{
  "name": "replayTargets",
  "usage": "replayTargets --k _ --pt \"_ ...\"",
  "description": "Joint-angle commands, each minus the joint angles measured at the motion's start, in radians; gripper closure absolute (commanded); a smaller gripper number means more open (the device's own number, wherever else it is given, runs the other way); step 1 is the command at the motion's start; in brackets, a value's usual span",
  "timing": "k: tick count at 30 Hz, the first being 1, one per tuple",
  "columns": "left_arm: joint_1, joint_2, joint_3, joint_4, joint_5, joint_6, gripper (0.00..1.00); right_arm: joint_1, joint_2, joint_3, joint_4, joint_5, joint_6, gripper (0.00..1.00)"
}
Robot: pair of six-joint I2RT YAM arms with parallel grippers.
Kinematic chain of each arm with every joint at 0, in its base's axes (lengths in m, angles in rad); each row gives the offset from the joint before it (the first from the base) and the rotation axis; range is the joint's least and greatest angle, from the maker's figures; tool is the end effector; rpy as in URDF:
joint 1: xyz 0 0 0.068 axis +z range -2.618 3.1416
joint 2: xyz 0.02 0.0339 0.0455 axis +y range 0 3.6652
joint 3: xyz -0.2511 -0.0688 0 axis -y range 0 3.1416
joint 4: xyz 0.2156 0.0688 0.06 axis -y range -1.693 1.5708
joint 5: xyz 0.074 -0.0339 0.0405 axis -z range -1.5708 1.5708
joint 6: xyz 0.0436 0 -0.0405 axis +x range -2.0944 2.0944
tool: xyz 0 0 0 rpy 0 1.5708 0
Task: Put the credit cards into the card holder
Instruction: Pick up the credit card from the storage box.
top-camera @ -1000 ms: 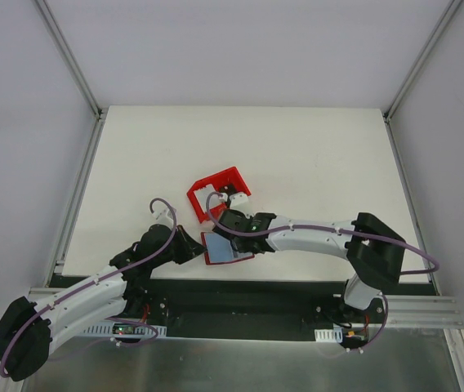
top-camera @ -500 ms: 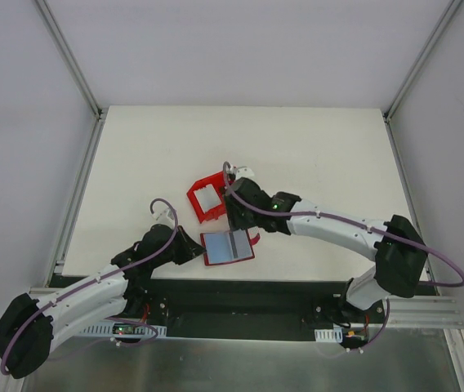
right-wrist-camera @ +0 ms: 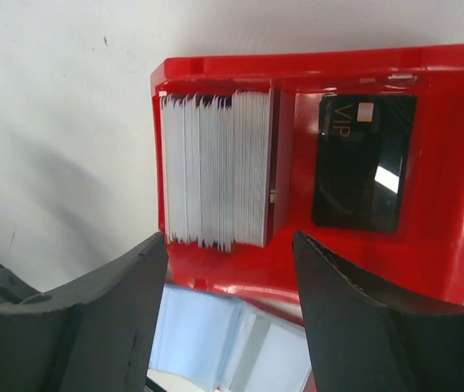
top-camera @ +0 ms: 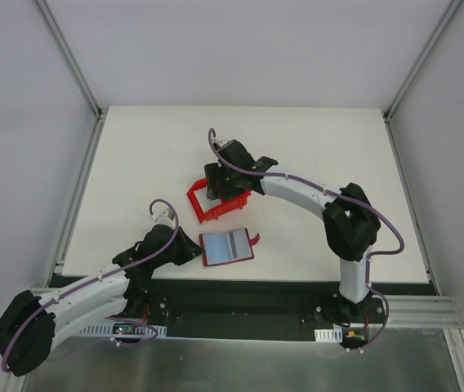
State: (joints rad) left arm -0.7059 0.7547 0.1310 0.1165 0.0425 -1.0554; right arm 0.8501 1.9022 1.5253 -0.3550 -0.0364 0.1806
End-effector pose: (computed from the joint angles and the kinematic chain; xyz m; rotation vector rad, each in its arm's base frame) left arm 0.1129 -0.0986 0.1512 -0.3679 2.2478 -1.0641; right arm 0.2705 0.3104 0.2488 -0.7967 2.2319 0.5583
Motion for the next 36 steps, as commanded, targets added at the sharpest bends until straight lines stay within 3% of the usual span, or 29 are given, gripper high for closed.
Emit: replayTargets --k 1,10,21,36 --pt "0.000 0.014 -0.011 -0.005 -0.024 -0.005 1.00 -0.022 0.063 0.096 -0.002 -0.102 -0.035 0.34" --pt "0.002 0.034 -0.007 0.002 -0.027 0.000 1.00 -0.059 0.182 0.154 0.002 -0.198 -0.023 0.31" --pt "0.009 0.052 0.001 0.006 -0.023 0.008 1.00 -0.085 0.210 0.147 0.080 -0.324 0.013 0.30" --pt "0.011 0.060 0.007 0.008 -0.018 0.014 1.00 -0.106 0.149 0.087 0.119 -0.344 0.030 0.49"
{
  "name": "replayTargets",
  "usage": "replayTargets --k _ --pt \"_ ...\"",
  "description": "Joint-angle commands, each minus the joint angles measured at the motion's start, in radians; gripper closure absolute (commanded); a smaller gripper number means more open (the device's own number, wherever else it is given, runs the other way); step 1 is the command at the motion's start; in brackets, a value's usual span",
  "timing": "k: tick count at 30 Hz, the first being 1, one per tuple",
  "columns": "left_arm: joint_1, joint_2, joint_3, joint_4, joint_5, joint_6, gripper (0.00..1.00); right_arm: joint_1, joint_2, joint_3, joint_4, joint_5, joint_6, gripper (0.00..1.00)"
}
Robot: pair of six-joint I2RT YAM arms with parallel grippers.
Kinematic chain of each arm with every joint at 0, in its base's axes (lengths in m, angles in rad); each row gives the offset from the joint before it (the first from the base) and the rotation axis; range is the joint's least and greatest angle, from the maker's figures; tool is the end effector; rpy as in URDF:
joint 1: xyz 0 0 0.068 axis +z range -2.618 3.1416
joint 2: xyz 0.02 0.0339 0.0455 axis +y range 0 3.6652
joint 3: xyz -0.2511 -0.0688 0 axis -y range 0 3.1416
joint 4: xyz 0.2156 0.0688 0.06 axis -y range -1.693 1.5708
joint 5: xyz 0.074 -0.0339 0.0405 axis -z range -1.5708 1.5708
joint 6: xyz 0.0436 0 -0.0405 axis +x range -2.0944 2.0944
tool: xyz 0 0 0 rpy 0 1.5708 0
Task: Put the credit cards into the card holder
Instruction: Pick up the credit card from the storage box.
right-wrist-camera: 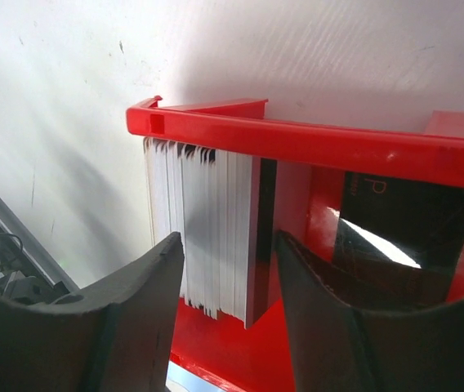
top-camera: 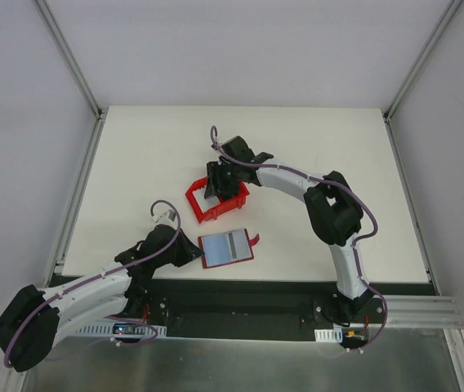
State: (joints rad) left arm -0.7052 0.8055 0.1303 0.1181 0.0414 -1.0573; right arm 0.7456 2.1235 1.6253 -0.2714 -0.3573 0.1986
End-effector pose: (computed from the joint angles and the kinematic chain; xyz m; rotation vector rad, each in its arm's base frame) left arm 0.1143 -0.0997 0.1445 -0.3811 2.2950 -1.0272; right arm 0.3220 0.3181 0.1970 -0.8405 2.3039 0.8642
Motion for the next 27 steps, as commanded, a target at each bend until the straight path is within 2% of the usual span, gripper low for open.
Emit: replayTargets --k 1,9,27 --pt "0.010 0.012 0.009 0.006 -0.017 0.016 1.00 0.000 -0.076 -0.015 0.037 -0.020 0.012 0.50" --pt "0.012 0.017 0.008 0.008 -0.014 0.016 1.00 -0.006 -0.088 -0.019 0.041 -0.011 0.013 0.62" --pt "0.015 0.034 0.012 0.017 -0.006 0.022 1.00 -0.020 -0.119 -0.041 0.057 0.007 0.013 0.76"
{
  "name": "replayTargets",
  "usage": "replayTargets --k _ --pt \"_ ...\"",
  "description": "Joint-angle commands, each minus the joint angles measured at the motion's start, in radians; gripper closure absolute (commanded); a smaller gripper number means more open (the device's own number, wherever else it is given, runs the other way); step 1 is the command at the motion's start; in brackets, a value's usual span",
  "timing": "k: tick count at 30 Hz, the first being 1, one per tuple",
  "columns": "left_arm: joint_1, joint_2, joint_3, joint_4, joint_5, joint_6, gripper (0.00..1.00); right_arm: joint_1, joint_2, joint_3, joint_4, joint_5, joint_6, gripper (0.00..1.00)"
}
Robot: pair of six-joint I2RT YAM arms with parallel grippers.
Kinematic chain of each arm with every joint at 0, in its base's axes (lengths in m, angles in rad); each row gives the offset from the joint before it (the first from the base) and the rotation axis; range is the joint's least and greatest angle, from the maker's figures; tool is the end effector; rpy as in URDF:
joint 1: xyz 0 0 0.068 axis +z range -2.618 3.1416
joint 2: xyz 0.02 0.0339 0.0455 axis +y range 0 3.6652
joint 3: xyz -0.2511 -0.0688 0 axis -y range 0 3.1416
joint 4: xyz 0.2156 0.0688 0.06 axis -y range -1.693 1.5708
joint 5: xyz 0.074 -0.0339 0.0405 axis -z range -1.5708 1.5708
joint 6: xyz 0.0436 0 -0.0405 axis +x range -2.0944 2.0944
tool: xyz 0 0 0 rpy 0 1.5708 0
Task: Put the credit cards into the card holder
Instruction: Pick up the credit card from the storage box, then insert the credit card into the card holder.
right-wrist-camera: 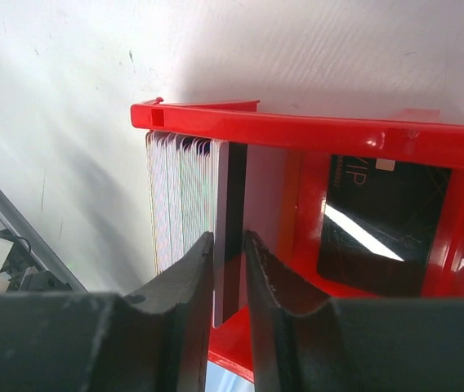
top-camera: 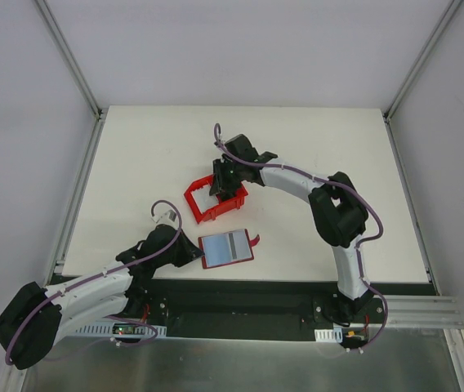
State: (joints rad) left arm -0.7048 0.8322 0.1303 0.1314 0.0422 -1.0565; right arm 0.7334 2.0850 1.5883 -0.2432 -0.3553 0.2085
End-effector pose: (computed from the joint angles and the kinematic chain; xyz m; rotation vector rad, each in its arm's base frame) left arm 0.1156 -0.1007 0.1423 -0.3827 2.3080 -1.0173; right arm 0.3215 0.3101 0.2047 -0.8109 2.2815 0.8693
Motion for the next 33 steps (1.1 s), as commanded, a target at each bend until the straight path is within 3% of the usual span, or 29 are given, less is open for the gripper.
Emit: replayTargets --k 1,11,19,28,33 --pt "0.014 0.007 0.012 0.005 -0.007 0.021 1.00 -0.009 -0.083 -0.005 0.028 0.007 0.003 0.77" --pt "0.018 0.001 0.011 0.005 -0.002 0.021 1.00 -0.015 -0.137 0.002 -0.013 0.114 -0.041 0.98" --pt "0.018 -0.008 0.005 0.005 0.001 0.015 1.00 -0.015 -0.261 -0.048 -0.018 0.245 -0.060 1.00" --pt "0.018 -0.005 -0.001 0.005 0.007 0.010 1.00 -0.003 -0.509 -0.341 0.137 0.197 0.107 1.00" --pt "0.018 -0.005 -0.001 0.005 0.012 0.009 1.00 0.113 -0.652 -0.520 0.108 0.314 0.126 1.00"
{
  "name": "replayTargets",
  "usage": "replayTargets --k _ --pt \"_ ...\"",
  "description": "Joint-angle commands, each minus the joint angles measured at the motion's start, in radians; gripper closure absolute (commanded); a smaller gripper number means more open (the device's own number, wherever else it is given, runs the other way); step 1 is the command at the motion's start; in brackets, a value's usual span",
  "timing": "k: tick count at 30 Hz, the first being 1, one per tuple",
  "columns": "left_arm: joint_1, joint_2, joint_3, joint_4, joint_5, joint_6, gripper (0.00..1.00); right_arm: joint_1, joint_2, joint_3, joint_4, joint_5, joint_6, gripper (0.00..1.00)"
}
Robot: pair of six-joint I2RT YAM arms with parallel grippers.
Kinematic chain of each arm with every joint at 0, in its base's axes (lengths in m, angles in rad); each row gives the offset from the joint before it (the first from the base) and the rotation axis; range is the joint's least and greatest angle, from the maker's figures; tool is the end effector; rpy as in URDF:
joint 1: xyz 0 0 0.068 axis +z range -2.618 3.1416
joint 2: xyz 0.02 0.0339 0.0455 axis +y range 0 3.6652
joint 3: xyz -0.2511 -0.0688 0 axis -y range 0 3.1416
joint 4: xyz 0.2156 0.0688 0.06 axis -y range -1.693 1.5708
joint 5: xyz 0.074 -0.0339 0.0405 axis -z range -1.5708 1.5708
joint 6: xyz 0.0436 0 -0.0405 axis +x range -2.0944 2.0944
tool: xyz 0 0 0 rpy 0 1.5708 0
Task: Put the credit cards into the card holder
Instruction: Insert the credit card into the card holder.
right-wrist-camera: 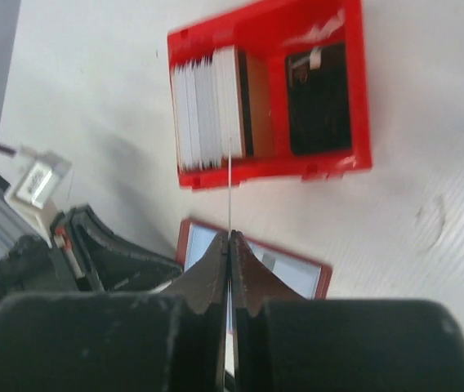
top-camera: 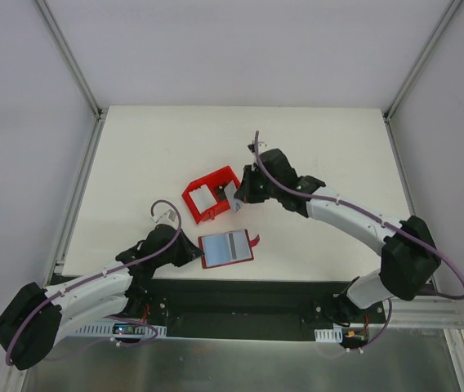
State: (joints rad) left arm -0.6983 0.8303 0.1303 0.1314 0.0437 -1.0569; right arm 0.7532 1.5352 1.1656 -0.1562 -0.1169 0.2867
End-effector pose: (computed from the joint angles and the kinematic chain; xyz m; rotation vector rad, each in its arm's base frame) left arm 0.1161 -0.1000 0.1425 -0.3892 2.3042 -1.0171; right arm 0.2411 0.2330 0.2836 -0.5757 2.1051 0.7348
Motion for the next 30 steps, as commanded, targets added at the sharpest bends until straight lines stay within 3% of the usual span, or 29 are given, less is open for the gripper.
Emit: replayTargets --k 1,7,19,30 --pt "0.011 -0.005 -0.001 0.005 0.012 0.008 1.00 0.124 -0.116 -0.122 -0.003 0.110 0.060 1.00" --pt "0.011 -0.013 -0.006 0.005 0.015 0.006 1.00 0.268 -0.103 -0.245 -0.010 0.286 0.175 1.00" --pt "0.011 0.000 -0.024 0.005 0.012 -0.011 1.00 0.275 -0.038 -0.480 0.378 0.166 0.342 1.00" --pt "0.011 0.003 -0.024 0.004 -0.002 -0.022 1.00 0.261 -0.135 -0.577 0.494 0.181 0.367 1.00"
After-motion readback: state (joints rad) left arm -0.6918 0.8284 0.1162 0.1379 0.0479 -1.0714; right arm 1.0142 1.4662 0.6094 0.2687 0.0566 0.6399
